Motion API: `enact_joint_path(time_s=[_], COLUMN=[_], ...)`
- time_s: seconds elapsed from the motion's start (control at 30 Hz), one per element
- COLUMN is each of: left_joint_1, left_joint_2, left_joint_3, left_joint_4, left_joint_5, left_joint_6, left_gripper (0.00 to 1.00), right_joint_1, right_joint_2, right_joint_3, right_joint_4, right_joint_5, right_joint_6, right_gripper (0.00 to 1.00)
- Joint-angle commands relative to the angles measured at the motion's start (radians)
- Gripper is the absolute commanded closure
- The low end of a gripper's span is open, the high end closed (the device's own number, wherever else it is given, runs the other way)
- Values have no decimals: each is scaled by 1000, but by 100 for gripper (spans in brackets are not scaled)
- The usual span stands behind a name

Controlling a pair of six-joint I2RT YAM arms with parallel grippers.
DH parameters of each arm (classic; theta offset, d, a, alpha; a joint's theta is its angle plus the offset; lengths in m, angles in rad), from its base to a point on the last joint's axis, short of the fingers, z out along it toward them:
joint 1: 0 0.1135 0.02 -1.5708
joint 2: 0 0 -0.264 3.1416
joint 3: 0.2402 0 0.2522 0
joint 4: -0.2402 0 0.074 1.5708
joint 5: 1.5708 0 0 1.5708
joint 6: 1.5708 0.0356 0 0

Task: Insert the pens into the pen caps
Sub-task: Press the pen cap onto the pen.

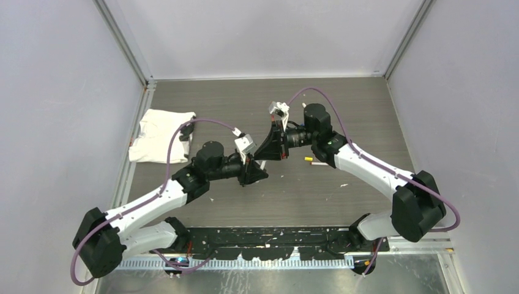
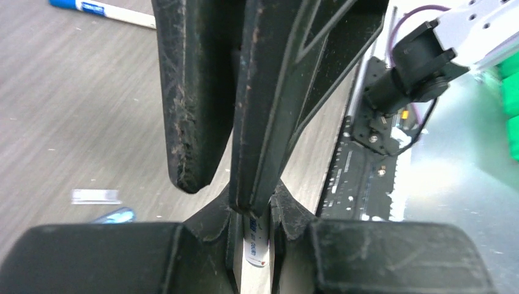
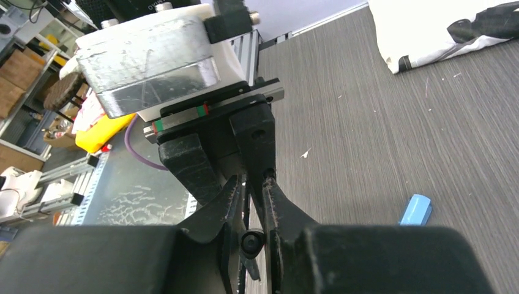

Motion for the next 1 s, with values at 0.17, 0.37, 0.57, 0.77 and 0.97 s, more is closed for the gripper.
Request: enact_joint_path(time_s=[0.17,0.37,0.57,0.77,0.97], left_joint_1=[12,-45,-63,73,197], left_joint_2=[-77,-10,42,11,17], left_joint_3=[69,60,83,106,124], left_joint_4=[473,626,686,664,763], left_joint_5=[-383,-550,-600,-326,-96], left_joint_6=[116,110,164,-36,-308], left_gripper=[99,100,100,100,99], right_joint_1=[54,54,65,89,108], right_joint_2=[46,70,98,101,85], right_joint_3=[-84,-107,-107,-92,-85], right_joint_4=[-169,-92,-68,-123,-176], right_joint_5=[-17,35,-6,-55,-80], right_joint_6=[69,164,187,114,30], right_gripper=[99,99,99,99,99])
